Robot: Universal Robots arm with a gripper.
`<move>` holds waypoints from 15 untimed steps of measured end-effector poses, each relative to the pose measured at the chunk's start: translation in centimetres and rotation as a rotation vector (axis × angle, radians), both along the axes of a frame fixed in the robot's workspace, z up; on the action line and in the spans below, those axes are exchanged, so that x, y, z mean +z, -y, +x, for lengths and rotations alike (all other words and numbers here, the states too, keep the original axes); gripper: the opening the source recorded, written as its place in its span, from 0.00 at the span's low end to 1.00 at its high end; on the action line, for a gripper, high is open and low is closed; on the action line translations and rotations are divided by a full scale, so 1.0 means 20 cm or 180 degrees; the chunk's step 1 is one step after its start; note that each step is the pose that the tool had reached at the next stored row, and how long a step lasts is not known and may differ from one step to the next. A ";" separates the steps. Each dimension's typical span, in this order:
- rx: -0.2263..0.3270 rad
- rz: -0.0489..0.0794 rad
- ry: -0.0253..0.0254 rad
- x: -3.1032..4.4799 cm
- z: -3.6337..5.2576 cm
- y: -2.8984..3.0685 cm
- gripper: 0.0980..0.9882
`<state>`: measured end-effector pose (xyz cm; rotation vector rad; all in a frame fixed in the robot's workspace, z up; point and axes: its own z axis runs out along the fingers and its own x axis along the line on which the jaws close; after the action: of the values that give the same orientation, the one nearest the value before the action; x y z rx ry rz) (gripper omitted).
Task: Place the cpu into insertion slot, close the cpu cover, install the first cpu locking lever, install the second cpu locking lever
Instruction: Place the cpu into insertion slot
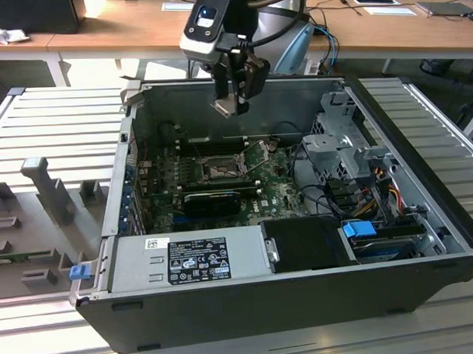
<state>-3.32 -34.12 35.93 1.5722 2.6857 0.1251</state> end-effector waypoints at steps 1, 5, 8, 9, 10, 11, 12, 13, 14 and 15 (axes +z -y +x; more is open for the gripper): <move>-0.0027 0.0000 0.0000 -0.001 0.000 0.000 0.49; -0.0208 0.0000 0.0000 -0.006 0.000 0.000 0.49; -0.0375 0.0000 0.0000 -0.009 0.000 0.000 0.49; -0.0442 0.0000 0.0000 -0.010 0.000 0.000 0.49; -0.0489 0.0000 0.0000 -0.011 0.000 0.000 0.49; -0.0614 0.0000 0.0000 -0.014 0.000 0.000 0.49; -0.0719 0.0000 0.0000 -0.017 0.000 0.000 0.49; -0.0803 0.0000 0.0000 -0.019 0.000 0.000 0.49; -0.0849 0.0000 0.0000 -0.020 0.000 0.000 0.49; -0.0900 0.0000 0.0000 -0.021 0.000 0.000 0.49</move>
<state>-3.32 -34.12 35.50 1.9284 2.4289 0.1175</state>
